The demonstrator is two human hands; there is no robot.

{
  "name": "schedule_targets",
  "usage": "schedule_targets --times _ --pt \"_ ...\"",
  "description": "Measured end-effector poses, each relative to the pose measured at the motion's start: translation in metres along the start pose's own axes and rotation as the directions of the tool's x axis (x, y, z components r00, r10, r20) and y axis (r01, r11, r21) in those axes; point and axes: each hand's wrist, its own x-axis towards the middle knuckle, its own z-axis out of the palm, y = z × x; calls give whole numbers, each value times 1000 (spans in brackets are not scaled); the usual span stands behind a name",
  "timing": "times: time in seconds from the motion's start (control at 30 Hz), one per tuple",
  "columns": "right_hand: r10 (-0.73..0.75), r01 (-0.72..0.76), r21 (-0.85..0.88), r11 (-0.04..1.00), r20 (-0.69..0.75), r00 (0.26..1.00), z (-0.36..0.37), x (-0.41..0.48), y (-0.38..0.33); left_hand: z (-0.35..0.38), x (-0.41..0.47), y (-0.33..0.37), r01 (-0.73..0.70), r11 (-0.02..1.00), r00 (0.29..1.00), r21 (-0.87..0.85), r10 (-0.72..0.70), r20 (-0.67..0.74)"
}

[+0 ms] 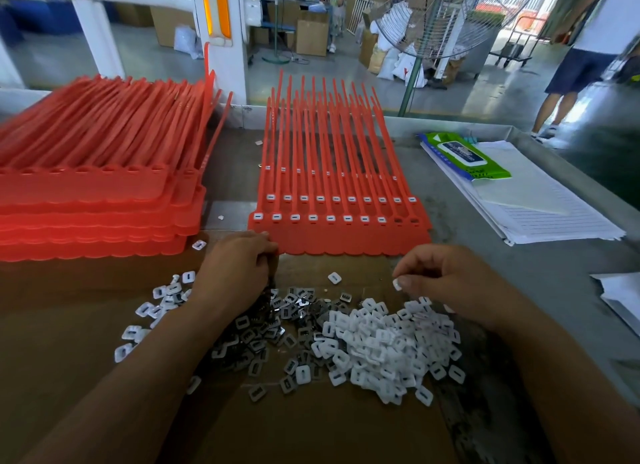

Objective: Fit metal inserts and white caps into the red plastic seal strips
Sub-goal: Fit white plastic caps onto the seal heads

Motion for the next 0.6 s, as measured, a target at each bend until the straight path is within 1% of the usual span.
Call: schedule_targets --times 0.1,0.23,0.4,0.5,0.6 --pt "42 -43 49 998 24 999 -2 0 -1 0 0 0 0 1000 1000 -3 0 -4" --pt "32 -32 -30 999 0 999 -2 0 1 0 0 1 -1 1000 1000 -5 1 -3" --pt "17 -18 -74 997 -18 1000 -5 4 -2 0 1 0 5 1000 1000 1 -5 3" --pt "-5 2 -50 999 -64 998 -11 12 -5 0 1 0 12 1000 1000 0 -12 5" --pt "35 -35 -2 999 -153 988 -17 25 -1 1 0 0 20 1000 1000 1 -20 -1"
